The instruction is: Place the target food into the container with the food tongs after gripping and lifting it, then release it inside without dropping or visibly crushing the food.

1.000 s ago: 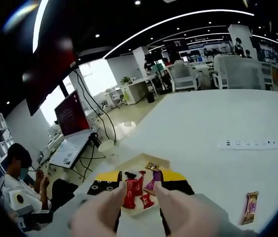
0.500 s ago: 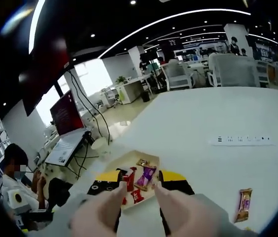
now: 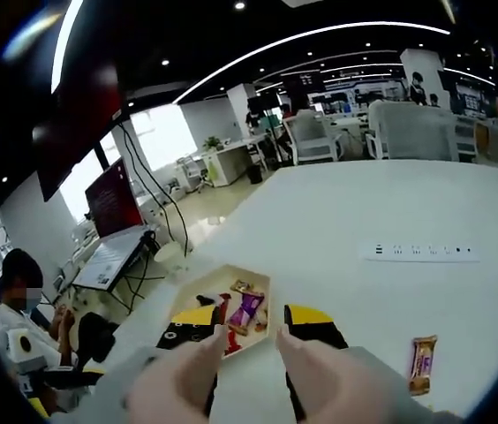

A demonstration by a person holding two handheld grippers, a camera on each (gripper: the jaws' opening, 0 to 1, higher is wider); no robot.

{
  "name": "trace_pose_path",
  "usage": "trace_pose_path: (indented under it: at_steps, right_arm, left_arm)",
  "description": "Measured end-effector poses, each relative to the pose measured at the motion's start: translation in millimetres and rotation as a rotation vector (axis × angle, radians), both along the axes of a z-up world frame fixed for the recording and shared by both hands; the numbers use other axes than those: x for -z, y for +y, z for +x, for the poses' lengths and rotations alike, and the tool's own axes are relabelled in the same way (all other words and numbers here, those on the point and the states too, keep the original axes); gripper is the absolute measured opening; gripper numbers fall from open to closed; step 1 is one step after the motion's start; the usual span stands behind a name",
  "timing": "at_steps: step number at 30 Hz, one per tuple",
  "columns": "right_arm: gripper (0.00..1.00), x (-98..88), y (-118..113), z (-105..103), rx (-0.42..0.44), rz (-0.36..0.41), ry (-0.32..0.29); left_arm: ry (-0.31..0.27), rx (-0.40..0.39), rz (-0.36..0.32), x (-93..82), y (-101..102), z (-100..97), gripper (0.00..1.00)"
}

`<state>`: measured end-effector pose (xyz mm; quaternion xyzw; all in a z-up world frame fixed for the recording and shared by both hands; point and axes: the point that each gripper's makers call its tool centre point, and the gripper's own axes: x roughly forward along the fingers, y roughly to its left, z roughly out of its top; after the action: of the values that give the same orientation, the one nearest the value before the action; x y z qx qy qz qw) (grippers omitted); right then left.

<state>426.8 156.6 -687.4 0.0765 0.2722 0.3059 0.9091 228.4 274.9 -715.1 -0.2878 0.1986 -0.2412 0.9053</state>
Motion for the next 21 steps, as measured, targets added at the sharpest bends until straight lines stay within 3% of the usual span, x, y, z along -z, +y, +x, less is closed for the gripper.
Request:
trace_pose_path:
  at_steps: [21]
  right_arm:
    - [0.29, 14.5, -36.8, -8.8, 0.080, 0.005, 0.017]
  left_arm:
    - [0.017, 0.049, 0.007, 4.6, -11.9, -3.2, 0.99]
